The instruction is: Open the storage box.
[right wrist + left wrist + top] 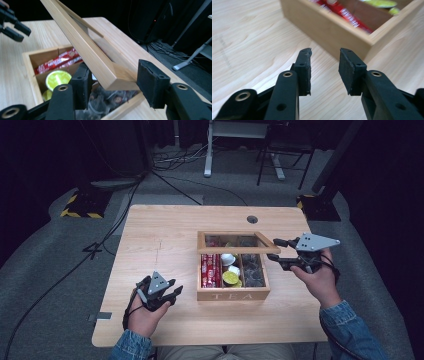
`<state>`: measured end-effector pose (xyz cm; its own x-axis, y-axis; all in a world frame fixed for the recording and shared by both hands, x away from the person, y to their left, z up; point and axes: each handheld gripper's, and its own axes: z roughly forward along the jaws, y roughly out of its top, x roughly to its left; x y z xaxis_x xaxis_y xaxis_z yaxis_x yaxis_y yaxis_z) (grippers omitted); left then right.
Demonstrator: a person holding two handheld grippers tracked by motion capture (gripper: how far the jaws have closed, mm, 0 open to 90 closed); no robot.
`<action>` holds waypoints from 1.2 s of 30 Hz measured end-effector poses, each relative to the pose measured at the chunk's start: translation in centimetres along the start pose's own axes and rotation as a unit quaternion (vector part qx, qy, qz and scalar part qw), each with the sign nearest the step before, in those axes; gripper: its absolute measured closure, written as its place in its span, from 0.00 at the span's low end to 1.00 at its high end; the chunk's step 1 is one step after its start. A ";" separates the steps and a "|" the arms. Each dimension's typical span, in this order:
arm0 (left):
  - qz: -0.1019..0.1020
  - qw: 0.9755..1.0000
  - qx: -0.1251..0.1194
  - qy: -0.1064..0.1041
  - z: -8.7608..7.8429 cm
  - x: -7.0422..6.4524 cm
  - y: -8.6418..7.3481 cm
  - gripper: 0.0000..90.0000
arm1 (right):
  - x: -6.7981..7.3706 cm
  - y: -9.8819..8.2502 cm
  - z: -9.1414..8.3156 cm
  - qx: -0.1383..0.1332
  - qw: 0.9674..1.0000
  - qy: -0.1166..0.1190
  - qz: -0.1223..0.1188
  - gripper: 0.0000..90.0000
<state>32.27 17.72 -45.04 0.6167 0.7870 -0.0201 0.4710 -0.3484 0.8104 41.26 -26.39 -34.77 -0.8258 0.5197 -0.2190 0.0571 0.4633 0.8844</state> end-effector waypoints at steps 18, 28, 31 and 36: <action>-0.025 0.999 0.007 0.033 0.4 2.9 -1.1 0.64 | -4.6 3.0 2.4 -0.045 0.998 0.002 0.041 0.59; -0.033 0.998 0.021 0.050 0.0 3.8 -2.2 0.60 | -7.2 4.6 3.9 -0.054 0.997 -0.008 0.055 0.61; -0.032 0.998 0.023 0.053 -0.1 3.8 -2.5 0.59 | -8.1 4.9 4.4 -0.060 0.996 -0.010 0.066 0.61; -0.031 0.997 0.028 0.065 -0.5 3.8 -3.0 0.56 | -9.3 5.4 5.3 -0.067 0.994 -0.017 0.084 0.60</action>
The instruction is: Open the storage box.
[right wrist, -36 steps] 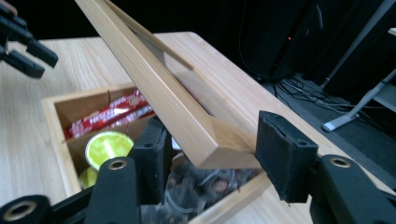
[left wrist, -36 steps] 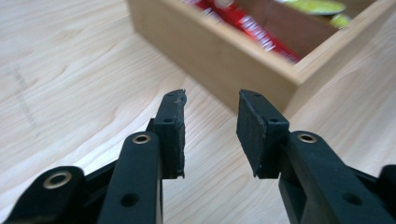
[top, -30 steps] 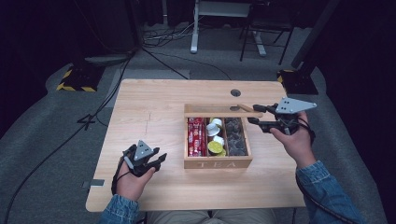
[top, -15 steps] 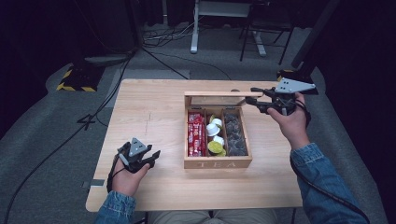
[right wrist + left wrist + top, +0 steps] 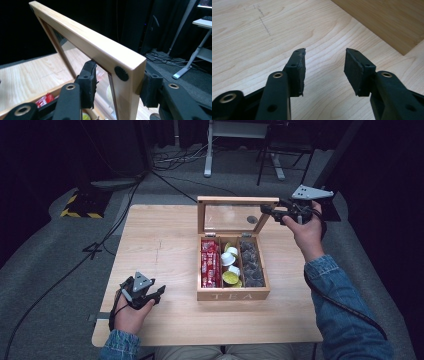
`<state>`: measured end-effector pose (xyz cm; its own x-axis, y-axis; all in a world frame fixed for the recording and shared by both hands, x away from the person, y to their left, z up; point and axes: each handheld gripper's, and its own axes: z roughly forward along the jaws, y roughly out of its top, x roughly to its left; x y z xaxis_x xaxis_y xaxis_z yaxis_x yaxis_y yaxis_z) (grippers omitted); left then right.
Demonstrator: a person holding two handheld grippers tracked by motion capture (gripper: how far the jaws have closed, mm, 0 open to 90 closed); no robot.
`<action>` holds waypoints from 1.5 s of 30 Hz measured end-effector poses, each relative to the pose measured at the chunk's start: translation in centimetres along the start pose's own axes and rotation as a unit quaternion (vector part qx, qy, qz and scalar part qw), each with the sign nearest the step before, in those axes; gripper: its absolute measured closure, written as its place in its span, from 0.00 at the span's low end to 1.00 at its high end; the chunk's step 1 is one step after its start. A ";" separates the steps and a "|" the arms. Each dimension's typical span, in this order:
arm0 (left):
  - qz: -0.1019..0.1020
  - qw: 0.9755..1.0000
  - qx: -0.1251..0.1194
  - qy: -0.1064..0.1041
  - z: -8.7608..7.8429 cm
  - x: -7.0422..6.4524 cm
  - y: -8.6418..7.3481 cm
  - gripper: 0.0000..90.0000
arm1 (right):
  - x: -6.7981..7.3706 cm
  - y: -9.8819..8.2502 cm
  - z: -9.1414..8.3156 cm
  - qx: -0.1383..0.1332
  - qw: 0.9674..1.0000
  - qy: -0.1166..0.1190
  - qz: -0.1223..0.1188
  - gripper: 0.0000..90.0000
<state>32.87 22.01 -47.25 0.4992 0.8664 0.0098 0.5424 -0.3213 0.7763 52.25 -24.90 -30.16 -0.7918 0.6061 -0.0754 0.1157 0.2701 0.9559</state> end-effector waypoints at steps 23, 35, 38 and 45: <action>0.006 1.000 0.006 -0.003 0.9 0.0 0.2 0.47 | -3.4 0.7 4.1 0.016 0.998 -0.042 0.044 0.53; 0.011 1.000 0.008 -0.016 1.6 0.0 0.6 0.48 | -4.9 -0.2 6.8 0.053 0.994 -0.059 0.074 0.43; 0.010 1.000 0.010 -0.017 1.7 0.1 0.6 0.48 | -5.0 -0.4 7.2 0.056 0.993 -0.065 0.078 0.40; 0.009 1.000 0.015 -0.018 1.9 0.2 0.4 0.48 | -5.2 -2.0 7.9 0.052 0.990 -0.068 0.110 0.29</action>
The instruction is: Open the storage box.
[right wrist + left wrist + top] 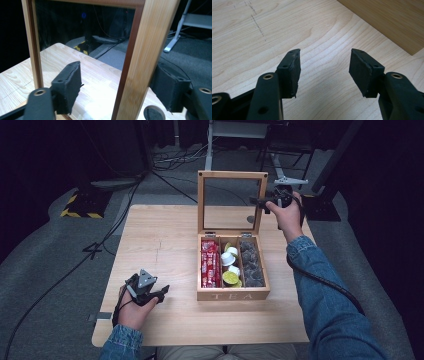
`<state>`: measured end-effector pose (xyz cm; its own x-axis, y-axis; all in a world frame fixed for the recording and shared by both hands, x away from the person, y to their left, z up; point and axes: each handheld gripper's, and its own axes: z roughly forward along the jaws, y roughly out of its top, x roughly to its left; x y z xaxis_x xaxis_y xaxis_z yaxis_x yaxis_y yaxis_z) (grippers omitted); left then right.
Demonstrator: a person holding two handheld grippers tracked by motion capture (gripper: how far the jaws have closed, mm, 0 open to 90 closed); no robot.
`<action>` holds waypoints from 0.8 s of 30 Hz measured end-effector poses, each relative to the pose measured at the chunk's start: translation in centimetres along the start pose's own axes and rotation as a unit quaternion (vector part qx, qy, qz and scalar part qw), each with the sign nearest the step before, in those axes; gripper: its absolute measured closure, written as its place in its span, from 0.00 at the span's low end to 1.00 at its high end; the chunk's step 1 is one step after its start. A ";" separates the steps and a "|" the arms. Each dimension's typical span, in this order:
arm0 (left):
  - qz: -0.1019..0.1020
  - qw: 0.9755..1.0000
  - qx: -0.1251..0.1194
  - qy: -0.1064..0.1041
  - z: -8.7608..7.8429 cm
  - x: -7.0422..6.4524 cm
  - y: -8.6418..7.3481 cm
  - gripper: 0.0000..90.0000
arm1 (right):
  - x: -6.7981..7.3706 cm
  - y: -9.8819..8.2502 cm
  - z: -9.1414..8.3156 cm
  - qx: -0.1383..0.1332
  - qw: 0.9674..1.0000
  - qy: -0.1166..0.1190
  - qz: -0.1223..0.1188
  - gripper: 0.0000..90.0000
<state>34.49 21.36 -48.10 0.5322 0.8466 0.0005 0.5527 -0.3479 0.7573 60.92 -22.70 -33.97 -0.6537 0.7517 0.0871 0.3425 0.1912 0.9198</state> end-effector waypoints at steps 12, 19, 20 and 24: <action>-0.004 1.000 0.004 -0.002 0.4 0.4 0.0 0.48 | -0.4 -0.9 -0.1 0.014 1.000 0.002 0.009 0.28; -0.010 1.000 0.004 -0.008 0.8 0.7 0.5 0.47 | 0.1 -0.7 -1.6 0.010 1.000 0.001 -0.004 0.29; -0.008 1.000 0.003 -0.008 0.8 0.8 0.6 0.47 | 0.2 -0.7 -1.8 0.010 1.000 0.000 -0.006 0.29; -0.011 1.000 0.004 -0.012 1.0 1.0 0.8 0.47 | 0.9 -0.5 -3.1 0.009 1.000 0.010 -0.016 0.33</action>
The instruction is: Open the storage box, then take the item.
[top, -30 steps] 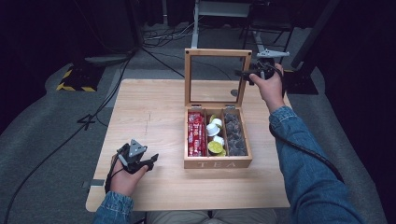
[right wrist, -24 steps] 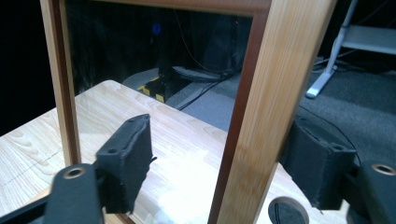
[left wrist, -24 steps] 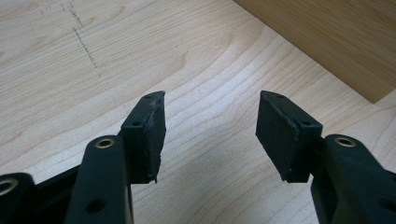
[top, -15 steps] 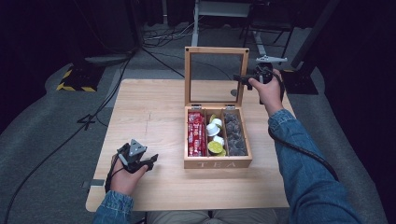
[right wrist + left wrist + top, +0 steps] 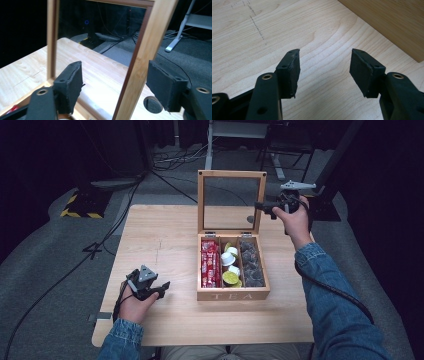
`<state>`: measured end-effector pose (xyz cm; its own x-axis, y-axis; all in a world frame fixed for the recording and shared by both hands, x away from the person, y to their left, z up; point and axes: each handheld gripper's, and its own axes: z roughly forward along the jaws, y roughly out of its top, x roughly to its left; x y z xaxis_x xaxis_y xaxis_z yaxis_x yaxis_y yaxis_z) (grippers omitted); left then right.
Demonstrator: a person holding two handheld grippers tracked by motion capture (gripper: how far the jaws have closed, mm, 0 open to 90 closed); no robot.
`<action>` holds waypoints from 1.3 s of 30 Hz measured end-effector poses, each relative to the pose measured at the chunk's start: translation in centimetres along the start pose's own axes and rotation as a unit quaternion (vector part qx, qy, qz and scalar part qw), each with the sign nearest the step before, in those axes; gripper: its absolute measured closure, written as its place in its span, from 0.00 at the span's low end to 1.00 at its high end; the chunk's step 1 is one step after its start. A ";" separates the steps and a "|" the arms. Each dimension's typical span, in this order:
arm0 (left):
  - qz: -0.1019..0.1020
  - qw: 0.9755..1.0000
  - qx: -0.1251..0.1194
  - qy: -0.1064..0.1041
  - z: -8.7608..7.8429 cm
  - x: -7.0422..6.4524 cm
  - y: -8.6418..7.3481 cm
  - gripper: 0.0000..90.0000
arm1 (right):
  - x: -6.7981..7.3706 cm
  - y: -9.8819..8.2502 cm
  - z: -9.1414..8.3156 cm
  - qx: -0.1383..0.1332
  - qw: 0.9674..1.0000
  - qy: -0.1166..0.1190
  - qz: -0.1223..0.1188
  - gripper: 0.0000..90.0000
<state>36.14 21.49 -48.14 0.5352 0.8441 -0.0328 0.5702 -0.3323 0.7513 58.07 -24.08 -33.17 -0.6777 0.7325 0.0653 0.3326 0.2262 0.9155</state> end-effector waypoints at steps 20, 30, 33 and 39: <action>0.011 1.000 0.006 -0.010 0.7 -0.7 0.5 0.46 | 7.3 -0.7 -4.9 -0.021 0.995 0.095 -0.033 0.48; 0.019 1.000 0.016 -0.011 0.8 -0.8 0.4 0.45 | 10.0 -2.1 -4.6 -0.011 0.991 0.118 -0.059 0.51; 0.016 1.000 0.014 -0.012 0.8 -0.8 0.4 0.45 | 10.6 -2.4 -4.4 -0.011 0.990 0.127 -0.055 0.51; 0.022 1.000 0.020 -0.009 0.7 -0.8 0.2 0.45 | 11.9 -2.9 -3.9 -0.004 0.989 0.136 -0.061 0.49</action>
<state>36.26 20.43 -48.40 0.5703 0.8213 -0.0128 0.5703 -0.3847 0.7258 46.55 -18.52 -33.48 -0.8641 0.5001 0.0574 0.2330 0.2964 0.9262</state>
